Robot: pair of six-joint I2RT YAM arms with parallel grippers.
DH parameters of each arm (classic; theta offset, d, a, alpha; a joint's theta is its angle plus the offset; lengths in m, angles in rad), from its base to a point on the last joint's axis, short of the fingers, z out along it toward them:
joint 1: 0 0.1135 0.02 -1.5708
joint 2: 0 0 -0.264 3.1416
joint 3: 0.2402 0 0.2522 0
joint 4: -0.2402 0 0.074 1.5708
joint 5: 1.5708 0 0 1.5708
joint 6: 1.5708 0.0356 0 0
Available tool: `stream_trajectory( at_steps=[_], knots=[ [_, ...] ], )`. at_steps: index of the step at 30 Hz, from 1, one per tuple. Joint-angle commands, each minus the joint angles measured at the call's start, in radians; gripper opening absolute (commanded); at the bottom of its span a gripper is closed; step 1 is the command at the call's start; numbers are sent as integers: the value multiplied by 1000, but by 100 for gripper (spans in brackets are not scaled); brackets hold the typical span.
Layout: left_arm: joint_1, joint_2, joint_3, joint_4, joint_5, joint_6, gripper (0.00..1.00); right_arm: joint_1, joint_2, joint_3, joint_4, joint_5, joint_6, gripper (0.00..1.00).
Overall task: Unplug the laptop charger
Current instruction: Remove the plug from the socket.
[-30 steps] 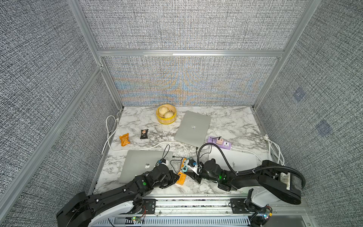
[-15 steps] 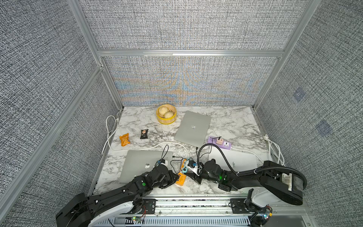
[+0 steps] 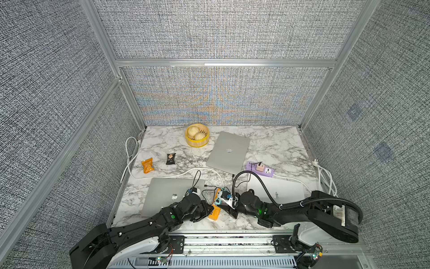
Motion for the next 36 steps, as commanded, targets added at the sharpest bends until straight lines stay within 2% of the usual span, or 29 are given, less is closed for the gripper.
stream_trajectory(
  at_steps=[1,6,12,22,26,36],
  knots=[
    [3,-17,-11,-102,-27,-11,15,8,-4,-7,68,2,2,22],
    [4,-26,-19,-103,-29,-21,15,-13,-37,-35,86,-24,37,21],
    [4,5,-7,-98,-21,-18,15,-18,-35,3,10,-72,3,19],
    [4,10,-2,-106,-24,-21,16,26,-8,-3,51,43,-77,18],
    [4,11,-6,-102,-27,-30,16,33,-4,-26,122,85,-37,18],
    [4,32,0,-102,-27,-35,16,-15,-47,-35,104,-42,20,16]
  ],
)
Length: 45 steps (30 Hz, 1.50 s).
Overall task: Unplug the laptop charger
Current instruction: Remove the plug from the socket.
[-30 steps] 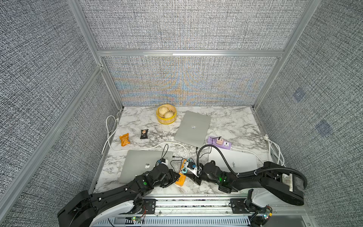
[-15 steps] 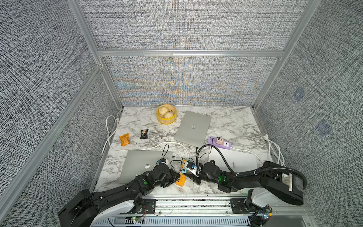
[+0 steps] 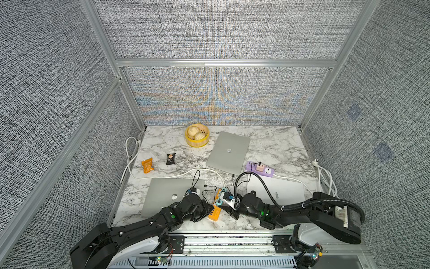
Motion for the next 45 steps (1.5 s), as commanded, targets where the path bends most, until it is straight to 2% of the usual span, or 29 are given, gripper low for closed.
stream_trajectory(
  at_steps=[1,6,12,24,30,41,45],
  knots=[
    [1,15,2,-122,-22,-4,16,-10,-15,10,62,-57,11,15],
    [0,42,18,-125,-20,3,16,-13,2,29,40,-74,-13,14],
    [1,51,52,-185,-25,3,16,23,28,41,53,15,-76,14],
    [0,52,43,-176,-22,-2,16,20,-30,14,86,-14,-32,13],
    [1,68,56,-187,-17,-1,16,2,-8,-12,153,-30,-14,13],
    [1,145,158,-310,10,22,16,-13,36,-13,200,7,27,11],
    [0,151,158,-299,10,18,16,-19,20,-23,195,-24,21,11]
  ],
)
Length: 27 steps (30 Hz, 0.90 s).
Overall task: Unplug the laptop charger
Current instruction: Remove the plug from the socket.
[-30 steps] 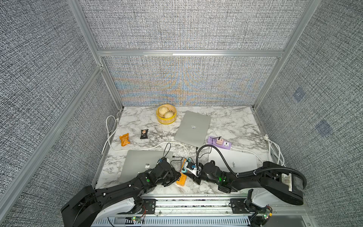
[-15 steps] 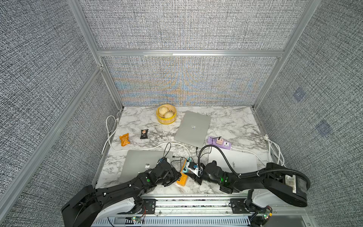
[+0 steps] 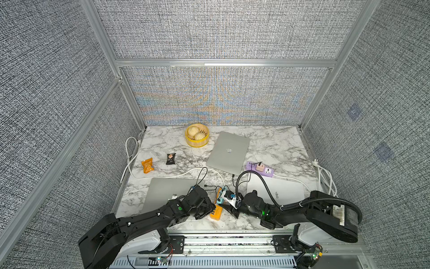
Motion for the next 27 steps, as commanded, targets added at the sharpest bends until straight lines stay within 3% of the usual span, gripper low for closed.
stream_trajectory(
  at_steps=[1,5,11,15,21,27],
  knots=[
    [1,12,-6,-134,-12,7,16,-3,-14,-11,116,-26,-3,11],
    [1,21,0,-133,-11,4,16,1,-22,-15,115,-84,-50,9],
    [1,29,8,-134,-6,0,16,4,-11,-37,185,-81,-68,9],
    [2,5,6,-115,-20,7,16,4,-77,-58,127,-46,-74,10],
    [1,-113,29,-175,-77,54,16,4,-297,-40,-158,2,-91,10],
    [10,-262,22,-230,-118,73,16,-4,-438,-30,-318,48,-105,10]
  ],
)
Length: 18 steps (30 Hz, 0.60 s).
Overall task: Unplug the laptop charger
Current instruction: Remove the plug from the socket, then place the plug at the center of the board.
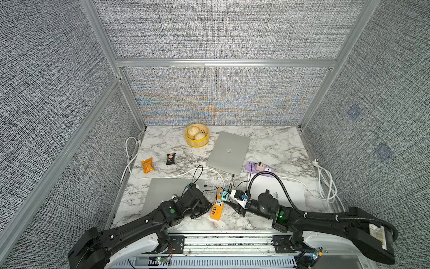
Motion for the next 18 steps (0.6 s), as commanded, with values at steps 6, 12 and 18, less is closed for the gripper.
stream_trajectory(
  at_steps=[6,12,18],
  knots=[
    [24,-93,14,-113,-25,42,16,-6,-116,86,-249,83,-28,10],
    [79,-109,73,-173,16,97,17,-39,-140,156,-327,96,-48,10],
    [151,-59,188,-231,75,181,17,-116,-156,284,-431,80,-49,11]
  ],
)
